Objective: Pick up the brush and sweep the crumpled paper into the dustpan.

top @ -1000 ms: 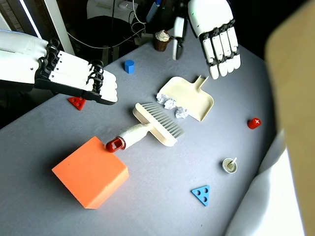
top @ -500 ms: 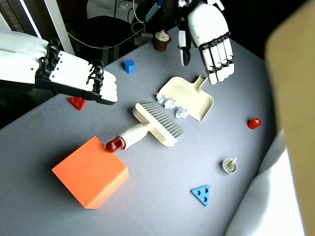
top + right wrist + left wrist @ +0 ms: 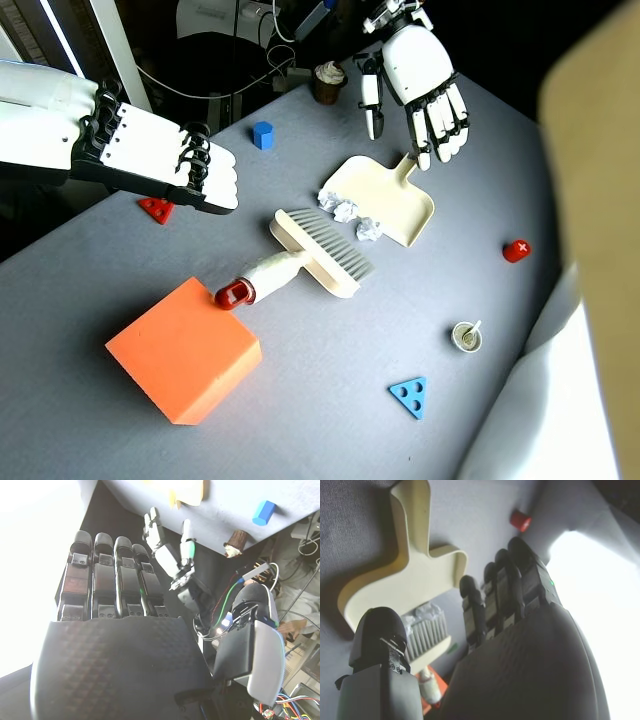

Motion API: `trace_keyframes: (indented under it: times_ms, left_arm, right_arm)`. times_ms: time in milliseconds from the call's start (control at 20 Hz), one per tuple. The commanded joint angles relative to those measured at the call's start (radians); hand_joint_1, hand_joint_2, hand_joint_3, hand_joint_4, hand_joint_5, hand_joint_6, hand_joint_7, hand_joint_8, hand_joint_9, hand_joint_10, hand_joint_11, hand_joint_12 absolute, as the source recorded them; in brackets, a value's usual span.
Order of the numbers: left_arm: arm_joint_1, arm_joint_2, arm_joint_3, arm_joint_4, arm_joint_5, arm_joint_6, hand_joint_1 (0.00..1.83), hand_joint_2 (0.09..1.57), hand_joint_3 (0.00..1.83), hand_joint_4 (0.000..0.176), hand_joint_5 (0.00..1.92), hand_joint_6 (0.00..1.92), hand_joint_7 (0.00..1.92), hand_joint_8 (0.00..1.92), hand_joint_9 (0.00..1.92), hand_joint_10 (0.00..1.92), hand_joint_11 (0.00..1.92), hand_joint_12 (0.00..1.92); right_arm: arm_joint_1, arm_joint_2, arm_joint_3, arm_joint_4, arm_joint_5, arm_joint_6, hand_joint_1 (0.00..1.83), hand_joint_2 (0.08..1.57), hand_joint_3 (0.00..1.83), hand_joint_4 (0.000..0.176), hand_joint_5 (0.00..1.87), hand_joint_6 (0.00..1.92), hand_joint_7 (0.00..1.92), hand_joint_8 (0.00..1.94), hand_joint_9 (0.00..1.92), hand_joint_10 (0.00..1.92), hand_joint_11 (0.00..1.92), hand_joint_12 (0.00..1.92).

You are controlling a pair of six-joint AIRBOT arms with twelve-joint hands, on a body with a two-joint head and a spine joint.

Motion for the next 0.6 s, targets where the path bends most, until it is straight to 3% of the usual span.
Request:
trace_keyframes:
  times_ms: [0, 100, 400, 550]
  left_arm:
    - [0.002, -0.003, 0.012, 0.038, -0.097, -0.005, 0.66, 1.17, 0.0, 0.071, 0.4, 0.0, 0.22, 0.0, 0.18, 0.0, 0.0, 0.54]
    - [0.014, -0.015, 0.025, 0.035, -0.108, -0.012, 0.69, 1.15, 0.0, 0.074, 0.43, 0.01, 0.27, 0.01, 0.22, 0.01, 0.0, 0.61]
    - [0.027, -0.057, 0.054, 0.024, -0.123, -0.014, 0.71, 1.14, 0.0, 0.066, 0.43, 0.0, 0.25, 0.0, 0.2, 0.0, 0.0, 0.57]
    - [0.035, -0.078, 0.068, 0.025, -0.127, -0.015, 0.69, 1.13, 0.0, 0.072, 0.42, 0.0, 0.24, 0.0, 0.18, 0.0, 0.0, 0.55]
  right_arm:
    - [0.011, 0.009, -0.002, 0.022, 0.098, -0.002, 0.0, 0.95, 0.0, 0.0, 0.12, 0.0, 0.18, 0.0, 0.18, 0.0, 0.17, 0.04]
    - [0.011, 0.009, -0.002, 0.022, 0.098, -0.002, 0.0, 0.96, 0.01, 0.0, 0.13, 0.0, 0.18, 0.01, 0.19, 0.0, 0.17, 0.04]
    - [0.011, 0.009, -0.002, 0.022, 0.098, -0.002, 0.0, 0.97, 0.01, 0.0, 0.12, 0.0, 0.17, 0.0, 0.18, 0.0, 0.17, 0.04]
    - [0.011, 0.009, -0.002, 0.022, 0.098, -0.002, 0.0, 0.98, 0.01, 0.0, 0.14, 0.01, 0.19, 0.01, 0.19, 0.01, 0.18, 0.04]
